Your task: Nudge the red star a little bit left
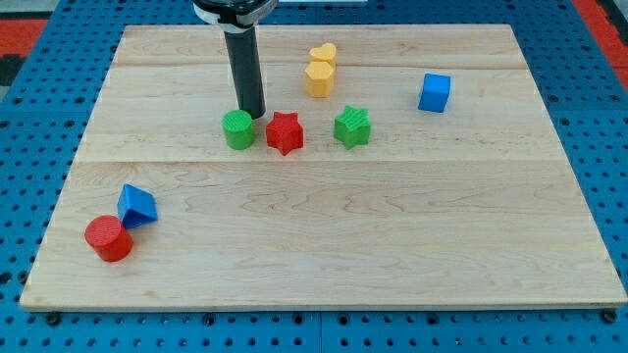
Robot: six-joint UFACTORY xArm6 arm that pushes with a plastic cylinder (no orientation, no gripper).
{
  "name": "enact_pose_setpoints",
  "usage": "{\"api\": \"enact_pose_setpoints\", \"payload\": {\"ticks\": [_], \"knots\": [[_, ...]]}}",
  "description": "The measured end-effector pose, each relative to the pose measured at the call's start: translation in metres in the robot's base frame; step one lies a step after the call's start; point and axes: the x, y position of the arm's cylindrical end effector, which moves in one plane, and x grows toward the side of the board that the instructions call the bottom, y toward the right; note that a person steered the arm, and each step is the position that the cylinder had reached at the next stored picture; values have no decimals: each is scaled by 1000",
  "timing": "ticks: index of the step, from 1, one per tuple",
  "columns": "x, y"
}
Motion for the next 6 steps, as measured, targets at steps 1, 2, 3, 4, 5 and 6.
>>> {"api": "enact_pose_setpoints", "payload": {"ticks": [1, 2, 3, 4, 5, 6], "knots": [[0, 43], [9, 91], [31, 78], [36, 59], [36, 71], [36, 82]]}}
